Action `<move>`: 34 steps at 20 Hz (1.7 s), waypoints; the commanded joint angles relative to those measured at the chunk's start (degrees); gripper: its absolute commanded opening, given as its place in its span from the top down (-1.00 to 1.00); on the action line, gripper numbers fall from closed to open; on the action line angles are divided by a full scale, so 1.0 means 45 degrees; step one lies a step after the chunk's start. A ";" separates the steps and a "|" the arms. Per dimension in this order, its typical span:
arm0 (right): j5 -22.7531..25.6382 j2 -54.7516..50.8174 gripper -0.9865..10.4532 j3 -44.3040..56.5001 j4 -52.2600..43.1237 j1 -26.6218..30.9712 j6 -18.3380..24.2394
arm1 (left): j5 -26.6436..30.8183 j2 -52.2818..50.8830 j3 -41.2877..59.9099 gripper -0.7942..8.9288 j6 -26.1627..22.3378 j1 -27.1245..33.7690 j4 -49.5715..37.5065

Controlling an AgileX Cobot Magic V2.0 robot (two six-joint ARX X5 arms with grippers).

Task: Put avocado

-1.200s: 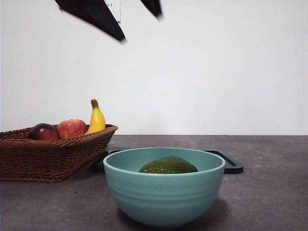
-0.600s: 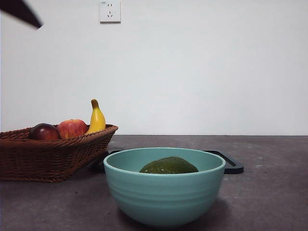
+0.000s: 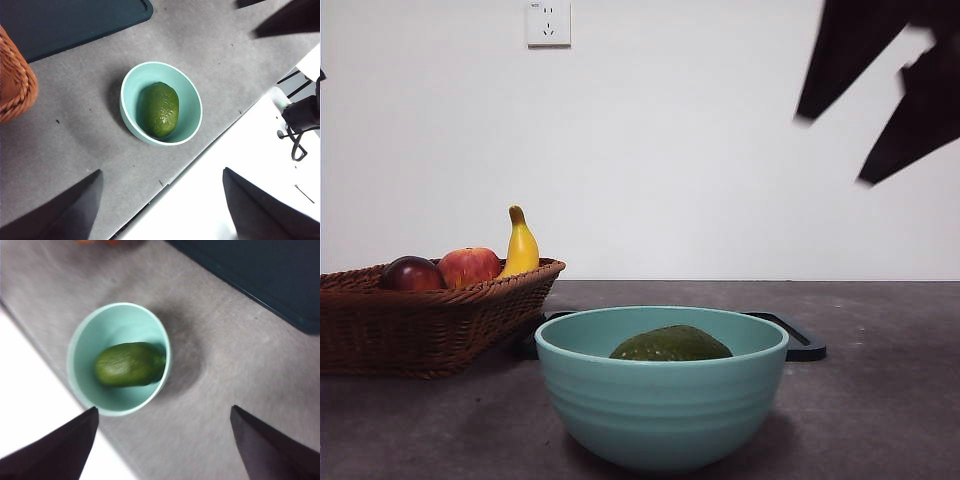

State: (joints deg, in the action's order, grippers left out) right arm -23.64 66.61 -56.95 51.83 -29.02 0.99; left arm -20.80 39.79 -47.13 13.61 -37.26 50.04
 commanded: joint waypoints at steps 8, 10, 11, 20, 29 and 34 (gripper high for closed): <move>0.1554 0.3308 0.20 -0.0228 -0.2341 -0.2127 -0.0413 | -0.0034 0.0053 -0.0102 0.07 -0.0024 -0.0087 -0.0068; 0.2147 0.3701 0.22 -0.0228 -0.2725 -0.2467 -0.0568 | -0.0029 0.0053 -0.0102 0.07 -0.0024 -0.0087 -0.0068; 0.2361 0.3852 0.22 -0.0228 -0.2841 -0.2599 -0.0617 | -0.0029 0.0053 -0.0102 0.07 -0.0024 -0.0087 -0.0068; 0.3585 0.5260 0.42 -0.0228 -0.3857 -0.3201 -0.1088 | -0.0029 0.0053 -0.0102 0.07 -0.0019 -0.0087 -0.0063; 0.3113 0.5343 0.80 -0.0228 -0.4017 -0.3303 -0.1093 | -0.0029 0.0053 -0.0102 0.07 -0.0024 -0.0087 -0.0063; 0.3060 0.5314 0.80 -0.0418 -0.3774 -0.3332 -0.1462 | -0.0029 0.0053 -0.0102 0.07 -0.0024 -0.0087 -0.0063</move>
State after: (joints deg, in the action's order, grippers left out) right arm -9.72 89.82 -57.49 35.46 -43.40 -4.38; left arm -20.82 39.79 -47.13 13.63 -37.26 50.06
